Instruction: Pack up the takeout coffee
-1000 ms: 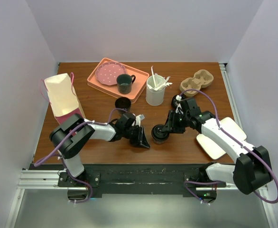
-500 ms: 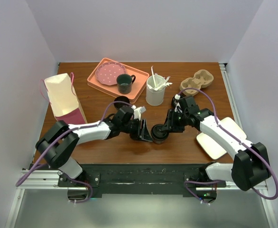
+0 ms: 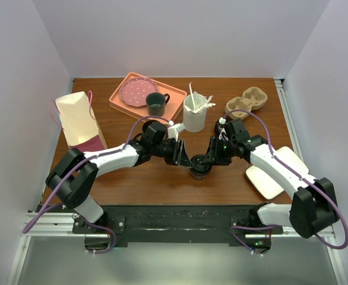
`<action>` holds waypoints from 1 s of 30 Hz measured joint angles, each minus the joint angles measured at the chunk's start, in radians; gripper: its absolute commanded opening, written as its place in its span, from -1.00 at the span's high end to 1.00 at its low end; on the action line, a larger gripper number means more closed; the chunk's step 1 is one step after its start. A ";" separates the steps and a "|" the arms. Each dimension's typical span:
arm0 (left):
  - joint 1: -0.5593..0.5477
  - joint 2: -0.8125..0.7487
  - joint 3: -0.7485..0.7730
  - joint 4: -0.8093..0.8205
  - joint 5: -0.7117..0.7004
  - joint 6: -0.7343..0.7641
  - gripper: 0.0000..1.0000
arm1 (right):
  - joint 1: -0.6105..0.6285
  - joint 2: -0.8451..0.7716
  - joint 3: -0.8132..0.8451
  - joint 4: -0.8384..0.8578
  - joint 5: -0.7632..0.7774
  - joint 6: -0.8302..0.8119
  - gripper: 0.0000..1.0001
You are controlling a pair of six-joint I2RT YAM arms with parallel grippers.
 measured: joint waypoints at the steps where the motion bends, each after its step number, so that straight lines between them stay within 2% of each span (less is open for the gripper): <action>1: 0.001 0.003 0.000 0.002 0.005 0.008 0.20 | 0.000 0.000 0.000 0.000 0.000 0.000 0.12; 14: 0.006 0.054 0.000 0.012 0.045 0.040 0.22 | 0.000 0.012 0.007 0.000 -0.003 -0.005 0.14; 18: 0.014 0.068 0.000 0.030 0.069 0.031 0.35 | 0.000 0.012 0.007 0.001 -0.003 -0.006 0.14; 30: 0.040 0.111 -0.002 0.060 0.140 -0.031 0.43 | 0.000 0.020 -0.003 0.013 -0.006 -0.005 0.16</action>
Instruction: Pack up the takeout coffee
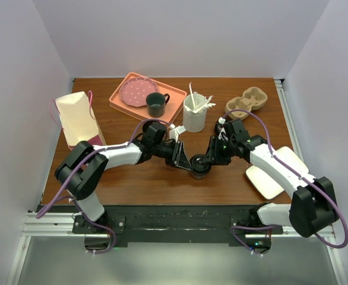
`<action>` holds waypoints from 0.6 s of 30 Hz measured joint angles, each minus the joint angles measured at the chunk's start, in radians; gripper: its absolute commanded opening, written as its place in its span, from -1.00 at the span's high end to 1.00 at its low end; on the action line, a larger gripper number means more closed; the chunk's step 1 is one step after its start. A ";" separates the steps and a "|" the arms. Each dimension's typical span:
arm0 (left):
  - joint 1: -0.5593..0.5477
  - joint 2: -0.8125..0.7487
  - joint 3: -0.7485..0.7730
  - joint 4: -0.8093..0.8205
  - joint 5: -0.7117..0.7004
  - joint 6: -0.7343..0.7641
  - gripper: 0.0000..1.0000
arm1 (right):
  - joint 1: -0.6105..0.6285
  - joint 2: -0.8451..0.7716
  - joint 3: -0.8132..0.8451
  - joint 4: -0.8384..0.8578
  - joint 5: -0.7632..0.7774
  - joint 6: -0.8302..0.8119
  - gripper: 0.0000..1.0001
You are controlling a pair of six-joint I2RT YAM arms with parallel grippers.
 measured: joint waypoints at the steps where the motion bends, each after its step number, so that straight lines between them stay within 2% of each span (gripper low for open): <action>1: 0.000 0.002 0.000 -0.001 0.001 0.000 0.43 | 0.000 0.000 0.000 0.001 0.000 0.000 0.16; 11: 0.000 0.018 0.011 -0.016 0.007 0.003 0.39 | -0.001 -0.002 -0.006 0.013 -0.001 0.000 0.18; 14: 0.000 0.015 0.012 -0.021 0.005 0.003 0.32 | -0.001 -0.002 -0.005 0.012 -0.001 -0.001 0.18; 18: 0.001 -0.003 0.038 -0.092 -0.035 0.026 0.12 | -0.001 -0.002 0.005 0.006 0.000 0.000 0.19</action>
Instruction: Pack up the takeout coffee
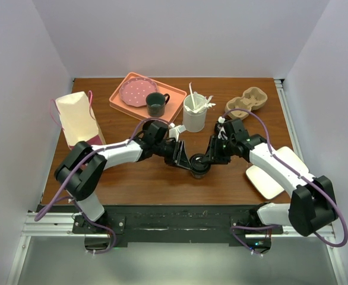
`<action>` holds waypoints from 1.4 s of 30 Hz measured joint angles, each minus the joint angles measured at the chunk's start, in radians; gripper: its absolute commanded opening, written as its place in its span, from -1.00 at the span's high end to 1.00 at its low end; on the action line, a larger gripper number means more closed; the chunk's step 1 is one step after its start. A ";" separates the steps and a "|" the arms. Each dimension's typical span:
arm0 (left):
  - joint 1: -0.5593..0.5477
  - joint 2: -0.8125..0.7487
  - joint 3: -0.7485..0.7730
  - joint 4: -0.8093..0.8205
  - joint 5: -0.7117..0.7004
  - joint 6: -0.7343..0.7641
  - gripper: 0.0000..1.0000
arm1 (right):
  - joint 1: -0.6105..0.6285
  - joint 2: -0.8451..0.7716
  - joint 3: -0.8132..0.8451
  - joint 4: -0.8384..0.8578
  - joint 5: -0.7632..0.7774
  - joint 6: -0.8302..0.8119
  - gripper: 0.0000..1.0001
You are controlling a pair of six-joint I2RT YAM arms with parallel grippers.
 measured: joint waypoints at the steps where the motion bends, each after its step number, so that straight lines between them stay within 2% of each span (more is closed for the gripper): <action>1: 0.000 -0.005 0.015 -0.034 -0.015 0.011 0.08 | 0.000 0.000 0.006 -0.002 0.000 0.001 0.20; 7: 0.018 -0.035 0.103 -0.211 -0.124 0.071 -0.05 | 0.002 0.013 0.034 -0.014 0.008 0.000 0.22; 16: 0.038 -0.131 0.175 -0.288 -0.182 0.089 -0.07 | 0.004 0.011 0.058 -0.040 0.049 0.001 0.25; 23: 0.038 -0.159 0.228 -0.367 -0.213 0.122 -0.19 | -0.022 -0.025 0.061 -0.056 0.148 0.018 0.27; 33: 0.038 -0.246 0.356 -0.489 -0.299 0.187 -0.25 | -0.299 -0.121 -0.010 -0.066 0.280 0.021 0.26; 42: 0.038 -0.294 0.357 -0.555 -0.385 0.200 -0.28 | -0.417 -0.153 -0.046 -0.055 0.360 0.014 0.24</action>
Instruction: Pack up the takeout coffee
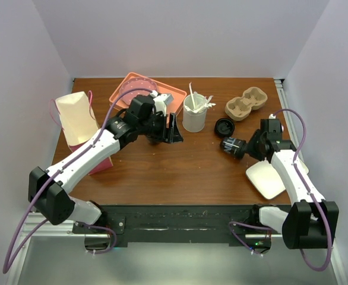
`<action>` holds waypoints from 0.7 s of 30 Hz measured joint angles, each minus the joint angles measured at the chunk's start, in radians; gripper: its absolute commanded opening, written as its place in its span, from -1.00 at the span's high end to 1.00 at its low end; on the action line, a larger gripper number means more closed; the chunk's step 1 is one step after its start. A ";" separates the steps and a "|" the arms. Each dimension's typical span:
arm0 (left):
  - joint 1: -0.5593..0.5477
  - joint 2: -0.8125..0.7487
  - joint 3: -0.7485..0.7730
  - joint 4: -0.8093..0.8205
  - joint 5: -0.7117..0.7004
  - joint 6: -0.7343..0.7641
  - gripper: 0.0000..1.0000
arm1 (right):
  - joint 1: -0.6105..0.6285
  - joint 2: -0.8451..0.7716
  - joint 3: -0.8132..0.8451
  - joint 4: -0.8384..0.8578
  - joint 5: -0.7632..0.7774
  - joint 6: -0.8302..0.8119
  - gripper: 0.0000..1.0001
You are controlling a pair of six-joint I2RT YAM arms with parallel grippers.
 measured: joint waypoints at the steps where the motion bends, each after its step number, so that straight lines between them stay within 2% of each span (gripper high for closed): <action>1: 0.000 -0.003 0.000 -0.003 -0.006 0.001 -0.28 | -0.003 0.000 0.000 0.008 -0.006 -0.005 0.23; 6: 0.000 -0.011 0.000 -0.010 -0.023 0.002 -0.29 | -0.003 0.003 -0.002 0.047 -0.074 -0.042 0.12; 10: 0.000 -0.012 0.000 -0.014 -0.028 0.002 -0.29 | -0.002 0.004 -0.002 0.072 -0.084 -0.061 -0.06; 14: 0.000 -0.014 0.000 -0.018 -0.031 0.002 -0.29 | -0.002 0.026 0.003 0.082 -0.009 -0.067 -0.18; 21: 0.000 -0.026 -0.002 -0.032 -0.037 0.002 -0.29 | -0.002 0.180 0.145 0.104 0.096 -0.127 -0.18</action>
